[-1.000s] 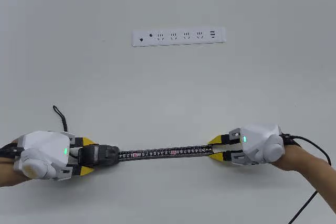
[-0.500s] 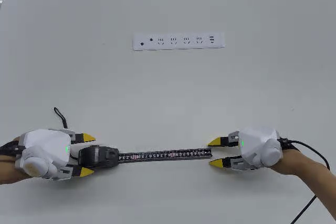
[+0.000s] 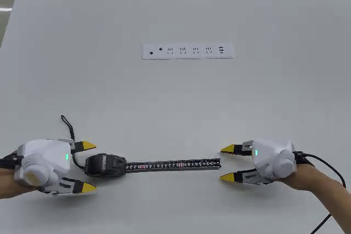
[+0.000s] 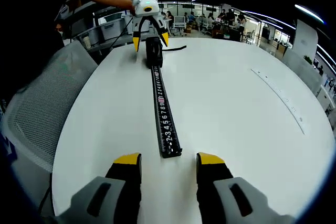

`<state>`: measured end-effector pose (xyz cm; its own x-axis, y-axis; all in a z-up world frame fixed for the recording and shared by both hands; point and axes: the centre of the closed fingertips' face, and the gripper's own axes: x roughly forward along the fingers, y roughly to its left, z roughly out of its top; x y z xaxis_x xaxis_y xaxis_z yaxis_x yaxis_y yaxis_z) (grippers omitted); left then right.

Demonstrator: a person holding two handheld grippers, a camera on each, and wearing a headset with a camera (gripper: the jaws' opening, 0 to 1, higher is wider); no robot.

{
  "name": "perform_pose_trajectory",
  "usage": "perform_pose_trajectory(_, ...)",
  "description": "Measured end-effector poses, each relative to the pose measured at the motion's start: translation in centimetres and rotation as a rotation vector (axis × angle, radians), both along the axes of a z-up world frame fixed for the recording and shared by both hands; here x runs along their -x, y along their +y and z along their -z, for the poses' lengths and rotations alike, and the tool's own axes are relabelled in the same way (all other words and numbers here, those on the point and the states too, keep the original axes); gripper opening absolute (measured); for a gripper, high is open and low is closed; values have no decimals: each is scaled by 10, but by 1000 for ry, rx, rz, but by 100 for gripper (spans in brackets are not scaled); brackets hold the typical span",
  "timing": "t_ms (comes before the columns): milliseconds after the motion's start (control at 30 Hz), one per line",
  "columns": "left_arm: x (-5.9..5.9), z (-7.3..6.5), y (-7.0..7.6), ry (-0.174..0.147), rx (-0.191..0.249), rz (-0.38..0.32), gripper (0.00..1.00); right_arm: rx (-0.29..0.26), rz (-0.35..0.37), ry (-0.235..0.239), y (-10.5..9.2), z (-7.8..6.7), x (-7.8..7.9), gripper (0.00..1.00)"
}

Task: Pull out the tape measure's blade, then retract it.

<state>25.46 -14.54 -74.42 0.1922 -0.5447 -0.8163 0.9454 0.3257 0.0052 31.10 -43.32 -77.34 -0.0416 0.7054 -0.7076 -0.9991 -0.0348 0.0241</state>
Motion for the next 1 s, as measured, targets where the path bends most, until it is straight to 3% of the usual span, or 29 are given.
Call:
perform_pose_trajectory(133,6,0,3,1,5,-50,65,4,39,-8,-2,-2,2,45)
perform_pose_trajectory(333,14,-3,5,0,46,-132,70,3,108,-10,-6,-5,3,52)
perform_pose_trajectory(467,19,-6,5,-13,78,-201,74,-7,172,-18,-10,-9,4,57)
perform_pose_trajectory(800,34,-3,8,-35,109,-311,79,-36,300,-32,-20,-20,8,65)
perform_pose_trajectory(1000,35,-6,6,-67,149,-412,85,-40,371,-42,-24,-23,12,72)
